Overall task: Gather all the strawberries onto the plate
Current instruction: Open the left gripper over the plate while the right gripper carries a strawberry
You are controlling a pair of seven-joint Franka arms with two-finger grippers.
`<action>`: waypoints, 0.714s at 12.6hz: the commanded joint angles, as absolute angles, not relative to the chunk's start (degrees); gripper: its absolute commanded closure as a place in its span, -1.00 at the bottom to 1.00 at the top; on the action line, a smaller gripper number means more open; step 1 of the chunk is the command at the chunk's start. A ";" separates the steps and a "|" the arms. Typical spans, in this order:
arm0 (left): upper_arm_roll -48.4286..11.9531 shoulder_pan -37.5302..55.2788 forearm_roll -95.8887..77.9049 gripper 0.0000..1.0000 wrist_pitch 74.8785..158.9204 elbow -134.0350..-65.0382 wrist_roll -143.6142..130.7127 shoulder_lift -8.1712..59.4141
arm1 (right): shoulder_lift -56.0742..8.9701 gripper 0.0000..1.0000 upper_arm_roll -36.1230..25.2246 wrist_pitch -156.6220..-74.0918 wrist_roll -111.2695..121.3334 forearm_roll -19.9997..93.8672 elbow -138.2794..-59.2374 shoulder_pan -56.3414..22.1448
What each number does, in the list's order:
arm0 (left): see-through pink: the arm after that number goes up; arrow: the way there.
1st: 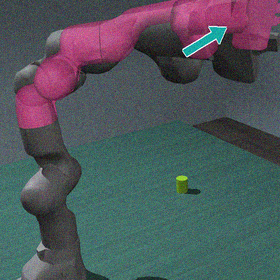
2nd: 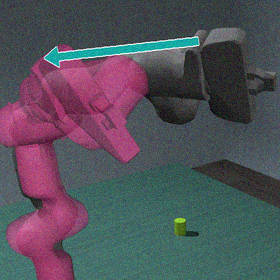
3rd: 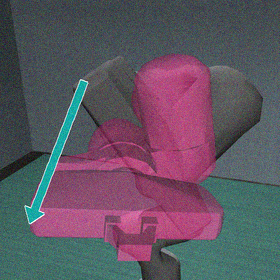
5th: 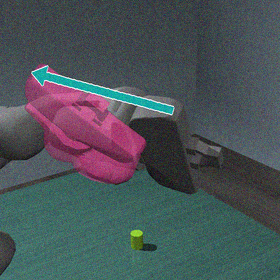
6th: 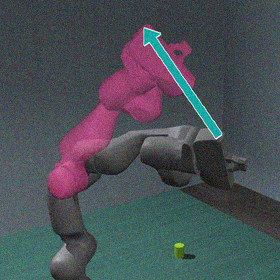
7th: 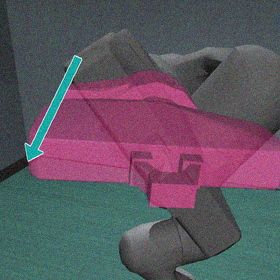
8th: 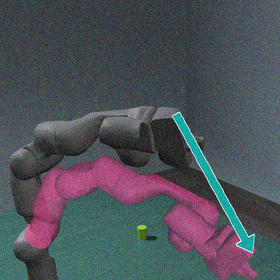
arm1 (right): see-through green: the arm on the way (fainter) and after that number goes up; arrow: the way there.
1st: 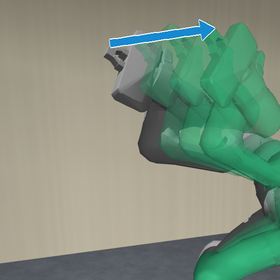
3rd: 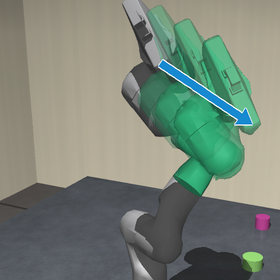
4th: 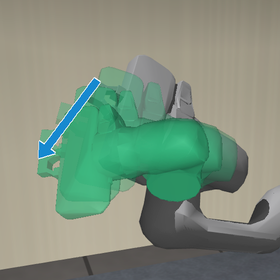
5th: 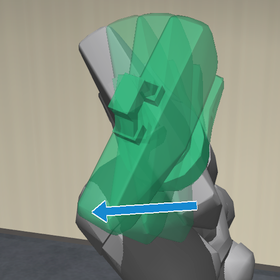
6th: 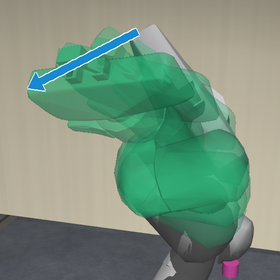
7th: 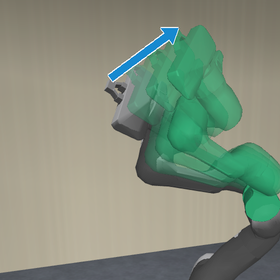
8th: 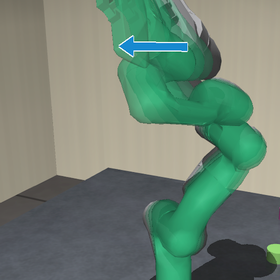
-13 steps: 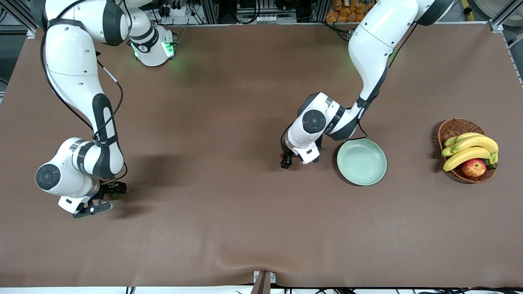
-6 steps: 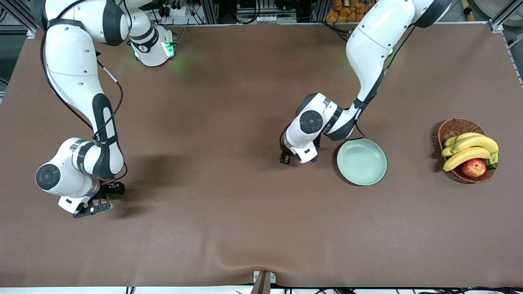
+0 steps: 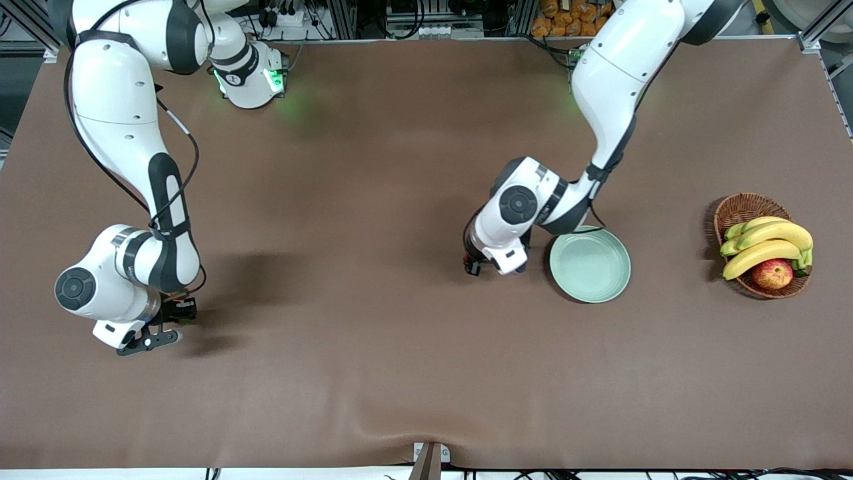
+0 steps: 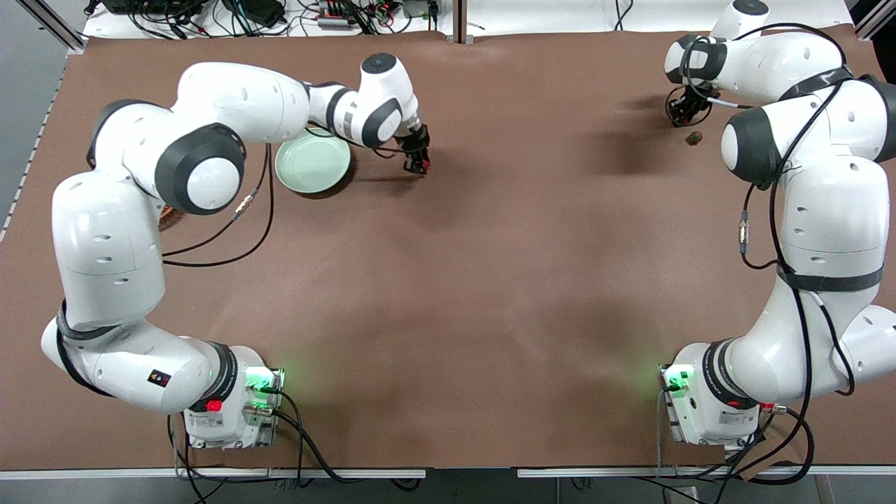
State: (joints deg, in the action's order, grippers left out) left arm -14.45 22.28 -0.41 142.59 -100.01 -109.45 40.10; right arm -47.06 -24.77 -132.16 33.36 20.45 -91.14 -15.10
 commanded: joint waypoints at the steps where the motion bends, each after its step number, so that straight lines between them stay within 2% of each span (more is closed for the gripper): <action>1: -14.68 17.86 0.97 1.00 134.41 -100.55 -102.51 34.73 | -44.31 0.68 -22.07 -132.01 34.80 21.45 -91.41 -14.76; 4: -15.03 12.94 0.88 1.00 126.58 -100.72 -91.97 30.77 | -41.84 0.71 -20.57 -131.75 34.45 21.45 -91.14 -18.61; 9: -14.94 2.83 0.97 1.00 119.98 -102.21 -72.89 30.23 | -41.13 0.73 -20.57 -131.92 17.01 21.45 -88.69 -32.32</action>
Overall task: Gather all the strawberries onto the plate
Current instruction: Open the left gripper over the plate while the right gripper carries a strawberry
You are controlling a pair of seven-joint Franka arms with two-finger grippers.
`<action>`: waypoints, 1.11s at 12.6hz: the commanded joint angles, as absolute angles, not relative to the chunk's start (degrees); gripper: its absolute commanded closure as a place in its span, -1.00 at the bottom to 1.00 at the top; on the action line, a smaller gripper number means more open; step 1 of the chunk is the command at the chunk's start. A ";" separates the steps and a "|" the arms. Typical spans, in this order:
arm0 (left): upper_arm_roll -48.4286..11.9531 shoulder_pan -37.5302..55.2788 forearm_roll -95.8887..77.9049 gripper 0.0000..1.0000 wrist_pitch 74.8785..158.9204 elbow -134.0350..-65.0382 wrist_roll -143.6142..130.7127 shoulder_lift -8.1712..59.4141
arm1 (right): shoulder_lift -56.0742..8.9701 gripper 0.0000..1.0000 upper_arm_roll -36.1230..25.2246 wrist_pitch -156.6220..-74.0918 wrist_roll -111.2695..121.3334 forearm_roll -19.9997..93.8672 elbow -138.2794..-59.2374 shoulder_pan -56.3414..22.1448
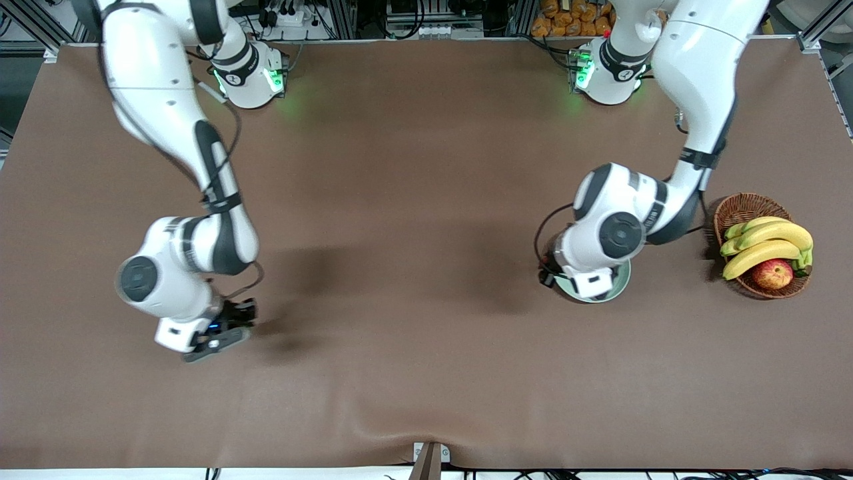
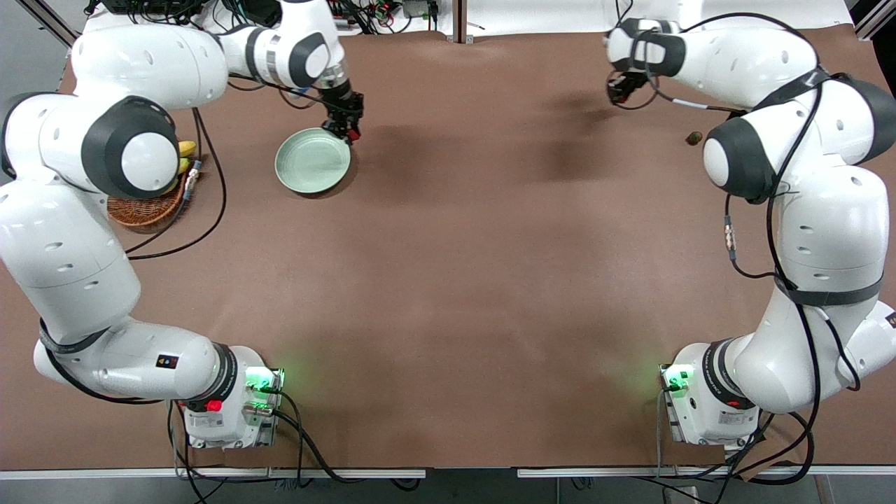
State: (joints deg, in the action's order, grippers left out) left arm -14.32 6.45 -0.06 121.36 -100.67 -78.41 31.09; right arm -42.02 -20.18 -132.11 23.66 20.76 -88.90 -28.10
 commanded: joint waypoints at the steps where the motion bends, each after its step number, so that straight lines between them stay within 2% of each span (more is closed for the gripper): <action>1: -14.77 1.94 1.05 1.00 119.97 -102.56 -70.86 30.58 | -41.13 0.73 -20.57 -131.92 12.70 21.45 -88.33 -34.95; 7: -14.77 -4.04 8.70 1.00 120.67 -102.83 -62.16 33.40 | -42.36 0.73 -19.87 -132.63 -5.86 21.45 -86.40 -48.58; 11: -14.77 -3.96 8.96 1.00 121.46 -102.83 -61.87 35.33 | -44.47 0.73 -19.78 -137.01 -16.58 21.45 -86.31 -57.72; 14: -14.77 -3.61 8.96 1.00 121.46 -103.27 -61.96 35.33 | -45.26 0.70 -17.33 -137.63 -21.69 21.36 -86.40 -60.12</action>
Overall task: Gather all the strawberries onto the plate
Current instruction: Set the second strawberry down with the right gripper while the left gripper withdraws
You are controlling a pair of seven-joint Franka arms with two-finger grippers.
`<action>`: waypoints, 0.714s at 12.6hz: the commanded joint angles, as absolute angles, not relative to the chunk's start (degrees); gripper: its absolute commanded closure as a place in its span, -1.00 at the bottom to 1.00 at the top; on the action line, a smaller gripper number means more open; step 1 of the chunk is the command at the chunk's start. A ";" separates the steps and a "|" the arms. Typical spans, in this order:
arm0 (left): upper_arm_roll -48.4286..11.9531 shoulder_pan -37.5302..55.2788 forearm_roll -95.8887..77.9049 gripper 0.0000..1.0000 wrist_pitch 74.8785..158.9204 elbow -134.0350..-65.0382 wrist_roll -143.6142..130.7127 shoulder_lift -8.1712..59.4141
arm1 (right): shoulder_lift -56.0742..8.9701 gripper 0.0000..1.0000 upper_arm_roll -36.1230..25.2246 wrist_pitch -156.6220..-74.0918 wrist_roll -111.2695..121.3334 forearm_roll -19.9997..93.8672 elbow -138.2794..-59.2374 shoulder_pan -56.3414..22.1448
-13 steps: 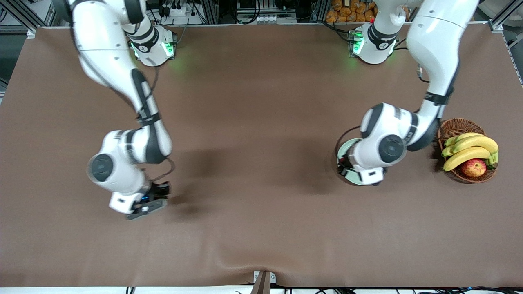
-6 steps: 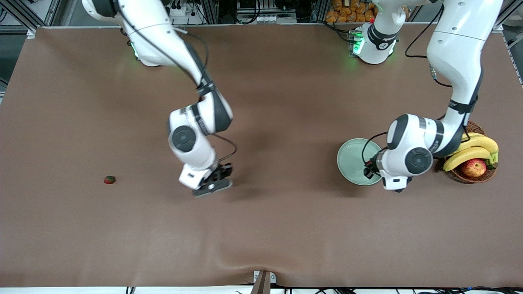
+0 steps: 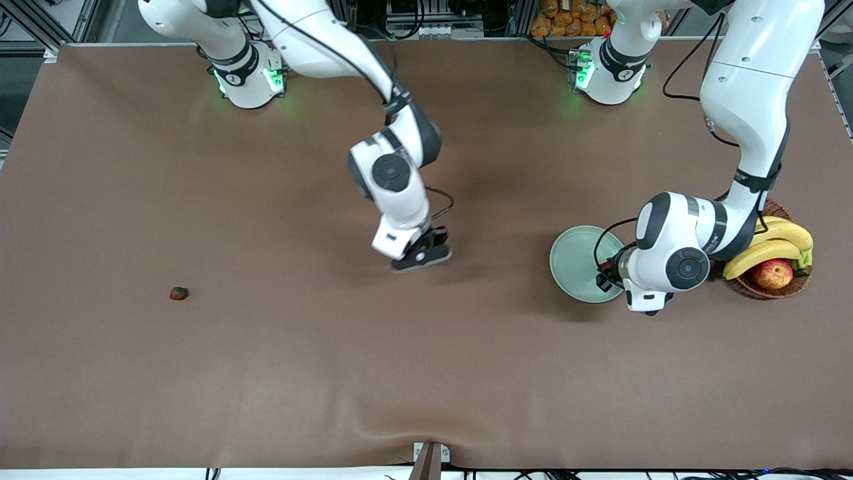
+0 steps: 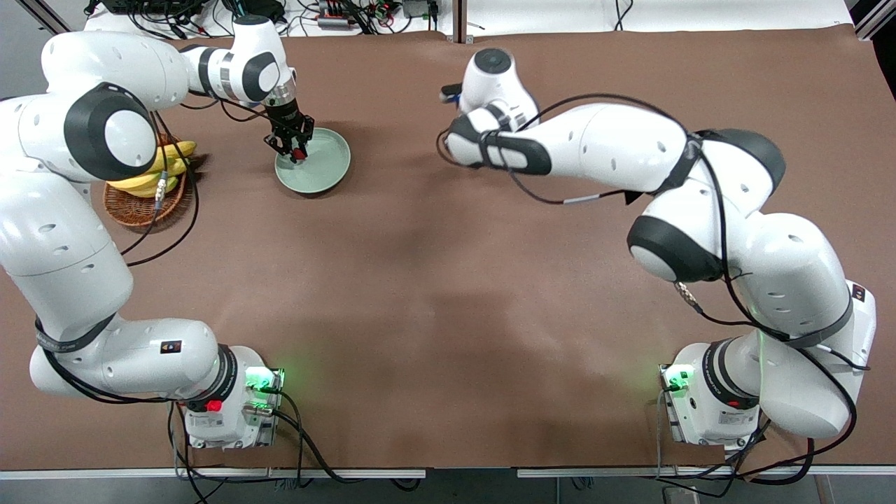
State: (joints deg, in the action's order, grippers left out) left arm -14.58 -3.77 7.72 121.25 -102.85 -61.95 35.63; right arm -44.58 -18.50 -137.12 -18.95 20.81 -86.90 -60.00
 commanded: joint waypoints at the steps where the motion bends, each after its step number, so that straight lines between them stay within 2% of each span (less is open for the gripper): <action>1: -14.94 -3.43 8.96 1.00 121.46 -103.36 -61.96 35.33 | -45.87 0.69 -17.14 -138.25 -22.67 21.44 -86.40 -60.29; 3: -15.20 -3.34 8.88 1.00 121.46 -103.27 -62.22 35.07 | -47.19 0.65 -17.05 -140.44 -22.94 21.53 -86.40 -60.91; 4: -15.21 -3.34 8.79 0.89 121.29 -103.27 -62.05 34.89 | -47.81 0.60 -17.05 -140.88 -22.94 21.45 -86.40 -60.73; 5: -15.29 -3.60 8.88 0.85 121.12 -103.36 -61.79 34.63 | -48.16 0.38 -17.05 -140.89 -22.94 21.36 -86.40 -60.12; 6: -15.55 -3.69 8.35 0.83 120.85 -103.36 -61.53 34.37 | -48.25 -0.27 -17.14 -140.89 -22.85 21.27 -86.40 -59.51; 7: -15.73 -3.52 8.35 0.60 120.85 -103.36 -61.61 34.54 | -48.16 -0.99 -17.14 -140.98 -22.94 21.27 -86.40 -58.89; 8: -15.73 -3.69 8.35 -0.11 120.85 -103.27 -61.52 34.63 | -47.99 -1.00 -17.23 -140.89 -22.85 21.18 -86.48 -58.80; 9: -15.82 -3.69 8.26 -0.67 120.85 -103.18 -61.61 34.63 | -47.55 -1.00 -17.40 -140.54 -22.85 21.18 -86.57 -58.71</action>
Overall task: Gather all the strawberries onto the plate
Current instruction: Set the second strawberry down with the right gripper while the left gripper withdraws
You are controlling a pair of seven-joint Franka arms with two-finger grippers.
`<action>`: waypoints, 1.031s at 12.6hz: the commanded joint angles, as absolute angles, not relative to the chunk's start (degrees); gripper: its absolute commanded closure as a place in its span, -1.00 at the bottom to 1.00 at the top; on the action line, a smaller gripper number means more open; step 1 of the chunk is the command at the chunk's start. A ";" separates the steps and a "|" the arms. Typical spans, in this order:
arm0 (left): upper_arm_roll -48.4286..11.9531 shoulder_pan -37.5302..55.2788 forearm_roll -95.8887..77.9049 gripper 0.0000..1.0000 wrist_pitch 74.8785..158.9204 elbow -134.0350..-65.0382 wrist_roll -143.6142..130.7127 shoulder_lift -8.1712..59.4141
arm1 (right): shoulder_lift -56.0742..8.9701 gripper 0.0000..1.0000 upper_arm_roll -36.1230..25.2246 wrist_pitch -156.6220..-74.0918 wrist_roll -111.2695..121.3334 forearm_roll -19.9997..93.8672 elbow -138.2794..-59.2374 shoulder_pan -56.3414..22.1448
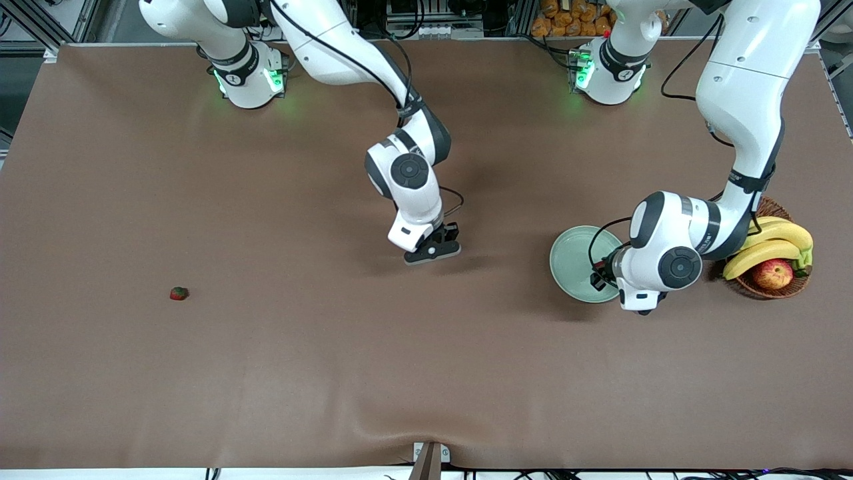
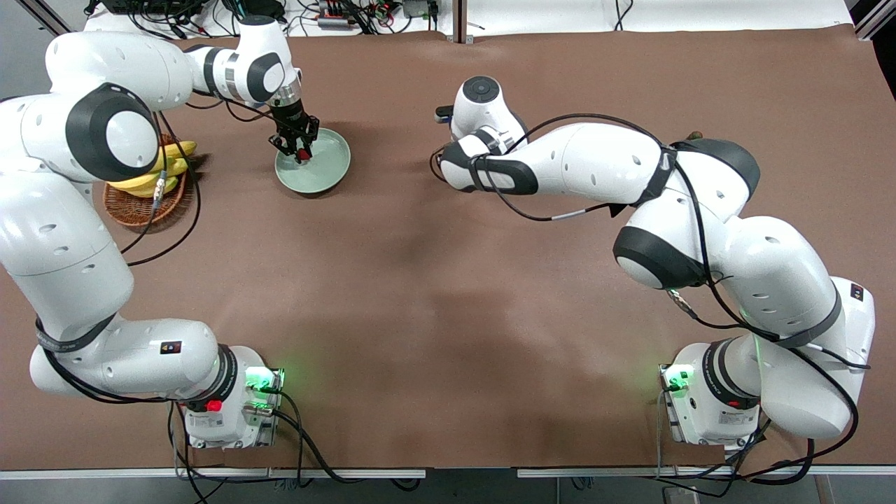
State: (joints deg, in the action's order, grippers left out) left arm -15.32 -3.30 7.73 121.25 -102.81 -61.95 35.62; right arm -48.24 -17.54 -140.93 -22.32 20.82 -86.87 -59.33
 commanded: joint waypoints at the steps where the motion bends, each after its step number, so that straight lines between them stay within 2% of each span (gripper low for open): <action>1: -15.82 -3.08 8.26 -1.00 120.85 -103.10 -61.70 34.45 | -47.11 -1.00 -17.58 -140.02 -22.76 21.18 -86.75 -58.45; 3: -16.87 -3.25 8.26 -1.00 120.33 -102.57 -62.05 32.88 | -43.61 -1.00 -19.85 -136.52 -22.41 21.18 -88.24 -57.49; 5: -17.49 -3.25 8.35 -1.00 117.17 -101.52 -61.96 30.07 | -39.75 -1.00 -26.15 -127.40 -22.06 21.18 -88.15 -57.39; 7: -20.29 -3.34 8.26 -1.00 112.96 -97.50 -62.40 29.79 | -38.42 -1.00 -32.48 -120.97 -22.15 21.18 -89.03 -57.22; 10: -23.72 -1.33 7.30 -1.00 110.57 -93.96 -66.68 30.14 | -37.62 -1.00 -41.90 -117.43 -21.88 21.18 -90.61 -57.04; 13: -24.17 5.07 6.59 -1.00 110.74 -90.19 -81.07 33.30 | -37.62 -1.00 -47.80 -115.93 -21.45 21.18 -93.24 -55.38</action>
